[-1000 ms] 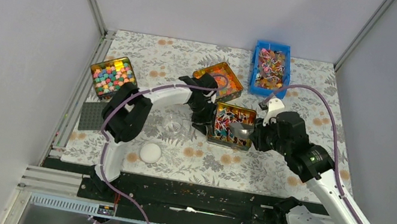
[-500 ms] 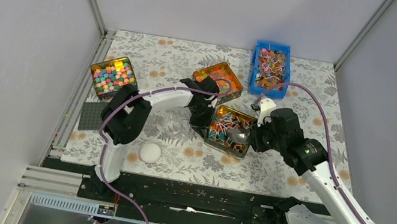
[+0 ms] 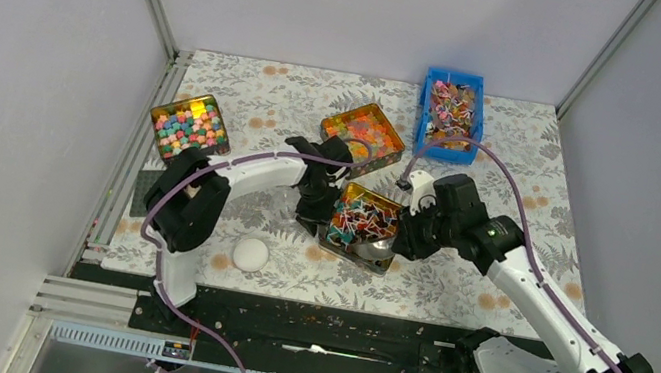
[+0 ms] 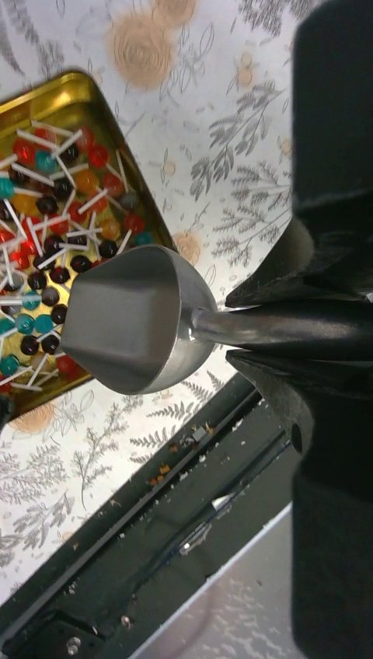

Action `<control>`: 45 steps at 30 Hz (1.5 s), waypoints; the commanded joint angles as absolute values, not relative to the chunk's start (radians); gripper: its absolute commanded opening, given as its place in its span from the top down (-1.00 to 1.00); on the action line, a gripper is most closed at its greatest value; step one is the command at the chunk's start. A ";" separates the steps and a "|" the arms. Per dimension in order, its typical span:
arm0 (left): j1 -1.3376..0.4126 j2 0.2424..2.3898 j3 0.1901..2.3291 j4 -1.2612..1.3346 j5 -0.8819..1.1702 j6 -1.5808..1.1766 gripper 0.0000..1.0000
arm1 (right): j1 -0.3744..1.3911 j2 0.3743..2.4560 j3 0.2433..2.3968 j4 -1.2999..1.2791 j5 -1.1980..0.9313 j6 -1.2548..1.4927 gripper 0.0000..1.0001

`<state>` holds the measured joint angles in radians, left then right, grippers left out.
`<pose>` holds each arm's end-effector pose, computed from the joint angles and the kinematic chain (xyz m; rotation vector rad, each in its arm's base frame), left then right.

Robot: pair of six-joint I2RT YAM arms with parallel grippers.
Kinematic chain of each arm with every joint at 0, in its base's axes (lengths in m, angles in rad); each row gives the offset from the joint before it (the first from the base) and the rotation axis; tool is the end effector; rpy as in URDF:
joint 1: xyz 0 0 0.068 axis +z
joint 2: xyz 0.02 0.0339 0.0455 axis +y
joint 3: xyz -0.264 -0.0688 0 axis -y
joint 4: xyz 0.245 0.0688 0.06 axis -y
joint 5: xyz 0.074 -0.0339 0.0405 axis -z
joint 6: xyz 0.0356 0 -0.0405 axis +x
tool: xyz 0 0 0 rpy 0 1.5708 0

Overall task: Pack the candies
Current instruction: Move the storage box to the center of the board, then scoop the fake candies from the storage box.

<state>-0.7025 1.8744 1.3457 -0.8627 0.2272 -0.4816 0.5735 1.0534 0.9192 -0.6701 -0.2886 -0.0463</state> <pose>0.2697 -0.2388 0.1867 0.3718 3.0652 -0.4473 0.1753 0.1253 0.2917 -0.8692 2.2515 0.5911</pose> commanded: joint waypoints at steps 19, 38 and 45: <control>-0.699 1.828 1.349 -0.820 0.258 -0.501 0.28 | 0.632 1.069 0.888 -0.656 -0.192 -0.019 1.00; -0.700 1.867 1.360 -0.821 0.287 -0.483 1.00 | 0.679 1.238 0.893 -0.643 -0.138 0.079 1.00; -0.699 1.867 1.373 -0.822 0.308 -0.496 1.00 | 0.681 1.252 0.862 -0.595 -0.105 0.155 1.00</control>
<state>-0.6979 1.8568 1.3441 -0.8436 0.2501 -0.4862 0.6701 1.2465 0.8768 -0.6334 -0.1638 0.0868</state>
